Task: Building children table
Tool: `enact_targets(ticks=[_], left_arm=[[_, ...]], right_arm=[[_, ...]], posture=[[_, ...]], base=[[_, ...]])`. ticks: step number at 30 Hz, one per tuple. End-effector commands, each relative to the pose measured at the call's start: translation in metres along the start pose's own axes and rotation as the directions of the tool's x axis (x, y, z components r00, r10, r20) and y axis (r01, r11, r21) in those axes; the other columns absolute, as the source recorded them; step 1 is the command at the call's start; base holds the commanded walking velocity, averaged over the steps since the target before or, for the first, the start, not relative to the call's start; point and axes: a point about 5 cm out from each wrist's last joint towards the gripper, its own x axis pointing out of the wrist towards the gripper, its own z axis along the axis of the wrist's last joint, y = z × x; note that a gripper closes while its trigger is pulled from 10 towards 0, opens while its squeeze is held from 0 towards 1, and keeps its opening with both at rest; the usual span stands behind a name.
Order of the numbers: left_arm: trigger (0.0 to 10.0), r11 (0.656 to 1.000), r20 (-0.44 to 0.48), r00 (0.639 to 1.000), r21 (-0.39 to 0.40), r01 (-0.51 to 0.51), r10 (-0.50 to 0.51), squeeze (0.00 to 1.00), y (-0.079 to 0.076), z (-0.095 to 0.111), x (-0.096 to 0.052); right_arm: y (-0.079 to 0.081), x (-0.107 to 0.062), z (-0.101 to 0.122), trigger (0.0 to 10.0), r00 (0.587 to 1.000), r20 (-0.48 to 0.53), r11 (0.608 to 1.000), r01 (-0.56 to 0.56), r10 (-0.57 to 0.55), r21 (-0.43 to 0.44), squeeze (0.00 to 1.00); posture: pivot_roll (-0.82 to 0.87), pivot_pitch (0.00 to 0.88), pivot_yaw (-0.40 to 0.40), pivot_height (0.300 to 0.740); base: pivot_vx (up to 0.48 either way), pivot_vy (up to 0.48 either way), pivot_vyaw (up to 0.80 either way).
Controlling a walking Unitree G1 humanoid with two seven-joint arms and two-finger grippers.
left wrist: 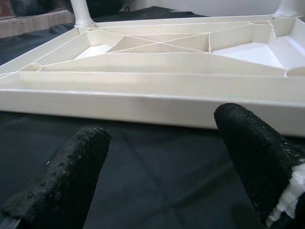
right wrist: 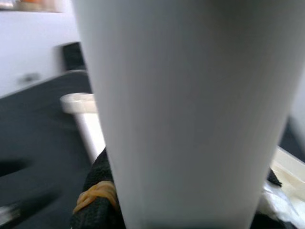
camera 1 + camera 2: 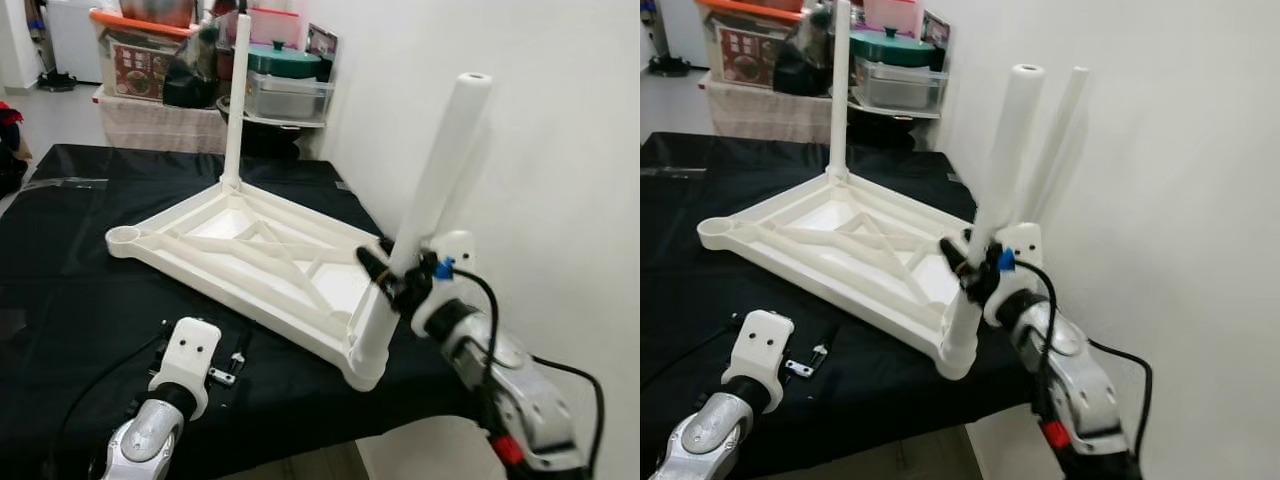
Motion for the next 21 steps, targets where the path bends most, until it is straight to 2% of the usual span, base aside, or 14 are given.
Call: enact_targets(ticks=[1,3,6,14,19,21], left_arm=[[10.0,1.000,0.006,1.000,-0.017,0.015,-0.015,0.00,-0.005,0.001,0.002],[10.0,1.000,0.005,1.000,-0.017,0.011,-0.011,0.00,-0.004,0.001,0.002],[10.0,1.000,0.004,1.000,-0.016,0.006,-0.006,0.00,-0.003,0.000,0.001],[10.0,1.000,-0.001,1.000,-0.012,0.008,-0.008,0.00,-0.002,0.000,0.000],[10.0,1.000,-0.004,1.000,-0.012,0.013,-0.013,0.00,-0.002,0.000,0.000],[10.0,1.000,-0.006,1.000,-0.013,0.014,-0.014,0.00,-0.002,0.000,0.000]], right_arm=[[0.015,0.001,-0.033,10.0,0.984,-0.120,0.976,-0.111,0.135,0.189,0.00],[0.023,0.000,-0.032,10.0,0.973,-0.101,0.961,-0.186,0.210,0.204,0.00],[0.032,0.000,-0.031,10.0,0.962,-0.073,0.945,-0.242,0.263,0.219,0.00],[0.026,0.002,-0.035,10.0,0.967,-0.049,0.944,-0.230,0.248,0.238,0.00],[0.028,-0.001,-0.035,10.0,0.949,-0.030,0.918,-0.297,0.315,0.261,0.00],[0.029,-0.003,-0.037,10.0,0.926,-0.035,0.895,-0.353,0.376,0.272,0.00]], posture=[[0.13,0.000,-0.160,0.740],[0.13,0.000,-0.165,0.740],[0.14,0.000,-0.166,0.740],[0.14,0.000,-0.157,0.740],[0.14,0.000,-0.156,0.740],[0.14,0.000,-0.160,0.740]], base=[[0.000,0.000,0.00],[0.000,0.000,0.00],[0.000,0.000,0.00],[0.000,0.000,0.00],[0.000,0.000,0.00],[0.000,0.000,0.00]])
